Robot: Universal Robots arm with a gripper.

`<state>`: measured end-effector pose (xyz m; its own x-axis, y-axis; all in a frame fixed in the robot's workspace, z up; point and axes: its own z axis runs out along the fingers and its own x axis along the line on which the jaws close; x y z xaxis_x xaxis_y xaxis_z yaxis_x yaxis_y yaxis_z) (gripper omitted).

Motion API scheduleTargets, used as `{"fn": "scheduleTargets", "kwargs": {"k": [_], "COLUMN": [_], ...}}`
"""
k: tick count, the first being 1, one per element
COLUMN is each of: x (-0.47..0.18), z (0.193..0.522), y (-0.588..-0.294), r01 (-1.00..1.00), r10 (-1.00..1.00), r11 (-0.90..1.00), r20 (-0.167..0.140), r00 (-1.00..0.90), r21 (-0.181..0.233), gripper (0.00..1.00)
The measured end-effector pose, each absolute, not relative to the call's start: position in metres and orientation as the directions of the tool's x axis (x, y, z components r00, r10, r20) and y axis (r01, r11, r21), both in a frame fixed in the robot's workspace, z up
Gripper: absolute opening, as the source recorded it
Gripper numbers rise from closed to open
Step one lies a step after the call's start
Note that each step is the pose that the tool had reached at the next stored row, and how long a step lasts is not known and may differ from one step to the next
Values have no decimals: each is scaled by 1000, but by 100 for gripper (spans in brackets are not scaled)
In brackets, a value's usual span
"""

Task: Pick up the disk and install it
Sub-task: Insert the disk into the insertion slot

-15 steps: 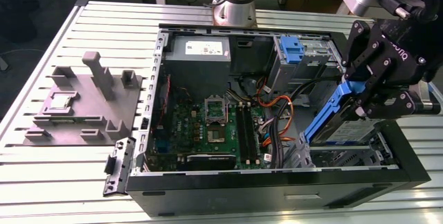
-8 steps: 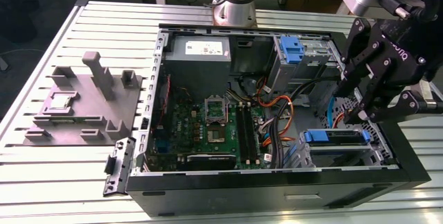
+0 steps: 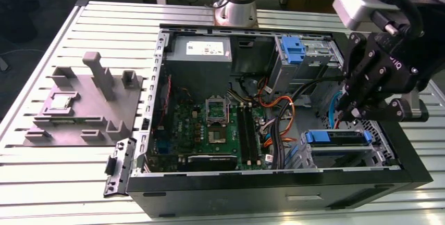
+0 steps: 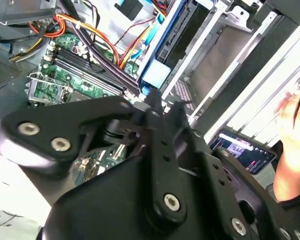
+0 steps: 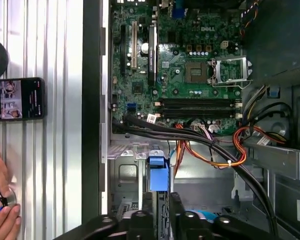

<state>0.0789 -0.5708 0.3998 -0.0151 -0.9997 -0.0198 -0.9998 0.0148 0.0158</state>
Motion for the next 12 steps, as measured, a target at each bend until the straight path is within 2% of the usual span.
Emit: {"fn": "scheduleTargets", "kwargs": {"k": [2,3,5,12], "x": [79,79,79,79], "z": [396,394,391,383], "y": [-571,-571,-571,-571], "r01": [-1000,-1000,-1000,-1000], "r10": [-1000,-1000,-1000,-1000], "r11": [15,15,15,15], "r20": [-20,-20,-20,-20], "r00": [-15,-15,-15,-15], "r21": [14,14,13,10], "gripper": [19,19,10,10]}}
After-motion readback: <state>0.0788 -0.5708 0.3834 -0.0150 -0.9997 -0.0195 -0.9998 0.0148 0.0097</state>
